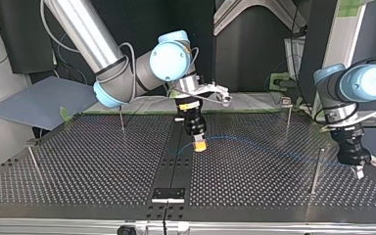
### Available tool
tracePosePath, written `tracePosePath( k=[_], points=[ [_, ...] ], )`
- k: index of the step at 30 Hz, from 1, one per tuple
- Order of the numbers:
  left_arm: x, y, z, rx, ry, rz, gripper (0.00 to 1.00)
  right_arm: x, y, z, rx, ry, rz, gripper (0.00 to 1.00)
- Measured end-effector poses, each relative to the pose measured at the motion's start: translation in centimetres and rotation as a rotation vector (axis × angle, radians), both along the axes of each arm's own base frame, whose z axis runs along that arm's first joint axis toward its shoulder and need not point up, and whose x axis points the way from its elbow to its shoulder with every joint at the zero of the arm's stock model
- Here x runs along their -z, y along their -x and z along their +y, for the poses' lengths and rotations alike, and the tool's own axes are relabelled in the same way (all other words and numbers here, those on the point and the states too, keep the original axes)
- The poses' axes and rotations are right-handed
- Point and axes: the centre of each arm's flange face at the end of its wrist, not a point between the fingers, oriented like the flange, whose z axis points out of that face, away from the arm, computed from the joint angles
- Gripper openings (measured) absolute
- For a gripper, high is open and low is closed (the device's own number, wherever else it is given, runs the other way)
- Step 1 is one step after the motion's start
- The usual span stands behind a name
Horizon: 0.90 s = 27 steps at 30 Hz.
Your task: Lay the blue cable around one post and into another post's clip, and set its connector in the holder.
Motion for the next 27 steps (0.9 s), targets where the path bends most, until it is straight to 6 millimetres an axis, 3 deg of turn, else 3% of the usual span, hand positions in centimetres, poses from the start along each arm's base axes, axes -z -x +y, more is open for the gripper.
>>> tracePosePath(
  k=[11, 24, 26, 27],
  points=[
    [1.7, -0.9, 0.0, 0.019, 0.006, 0.027, 0.0, 0.0, 0.0, 0.0, -0.001, 0.001, -0.001, 0.0],
    [3.0, -0.4, -1.1, 0.045, 0.007, 0.052, 0.0, 0.2, -0.1, 0.2, -0.008, -0.001, 0.004, 0.0],
    [3.2, -0.4, -1.3, 0.051, 0.008, 0.055, 0.11, 0.3, -0.1, 0.3, -0.01, -0.002, 0.005, 0.0],
    [3.2, -0.4, -1.4, 0.054, 0.008, 0.056, 0.11, 0.3, -0.1, 0.3, -0.011, -0.002, 0.005, 0.0]
  ],
)
